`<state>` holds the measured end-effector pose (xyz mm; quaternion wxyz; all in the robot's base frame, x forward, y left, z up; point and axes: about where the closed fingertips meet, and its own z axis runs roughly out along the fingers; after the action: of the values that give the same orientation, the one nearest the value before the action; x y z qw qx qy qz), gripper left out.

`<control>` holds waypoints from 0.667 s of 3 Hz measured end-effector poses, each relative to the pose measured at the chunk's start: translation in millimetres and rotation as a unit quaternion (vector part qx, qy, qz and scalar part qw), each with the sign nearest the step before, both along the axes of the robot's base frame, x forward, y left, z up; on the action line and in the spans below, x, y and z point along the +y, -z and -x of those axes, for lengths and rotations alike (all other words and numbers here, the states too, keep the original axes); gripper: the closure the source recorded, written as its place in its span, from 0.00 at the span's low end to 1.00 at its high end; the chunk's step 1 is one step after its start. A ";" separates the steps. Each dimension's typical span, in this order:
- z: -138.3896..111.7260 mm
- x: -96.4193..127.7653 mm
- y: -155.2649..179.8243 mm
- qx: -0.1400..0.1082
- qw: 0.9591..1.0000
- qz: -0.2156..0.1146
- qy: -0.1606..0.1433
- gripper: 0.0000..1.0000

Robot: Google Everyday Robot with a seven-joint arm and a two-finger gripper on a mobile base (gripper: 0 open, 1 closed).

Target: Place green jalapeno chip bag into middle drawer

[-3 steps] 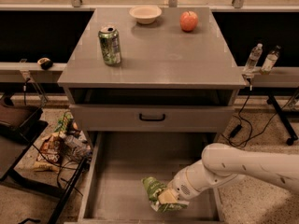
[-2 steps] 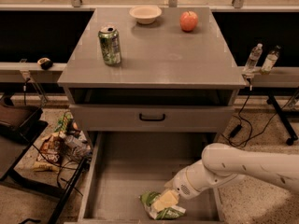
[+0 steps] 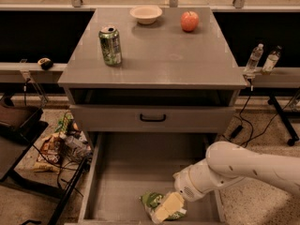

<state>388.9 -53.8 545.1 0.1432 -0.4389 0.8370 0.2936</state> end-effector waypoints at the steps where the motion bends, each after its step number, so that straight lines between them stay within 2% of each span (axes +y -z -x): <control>1: 28.7 -16.8 -51.1 -0.011 0.999 0.033 -0.003 0.00; 2: 40.7 -38.8 -119.2 -0.046 0.995 0.081 -0.027 0.00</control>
Offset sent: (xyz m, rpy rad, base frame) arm -0.0540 -0.0726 0.2369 -0.3199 -0.2280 0.1343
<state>348.1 -92.6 664.4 0.1379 -0.4845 0.8385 0.2078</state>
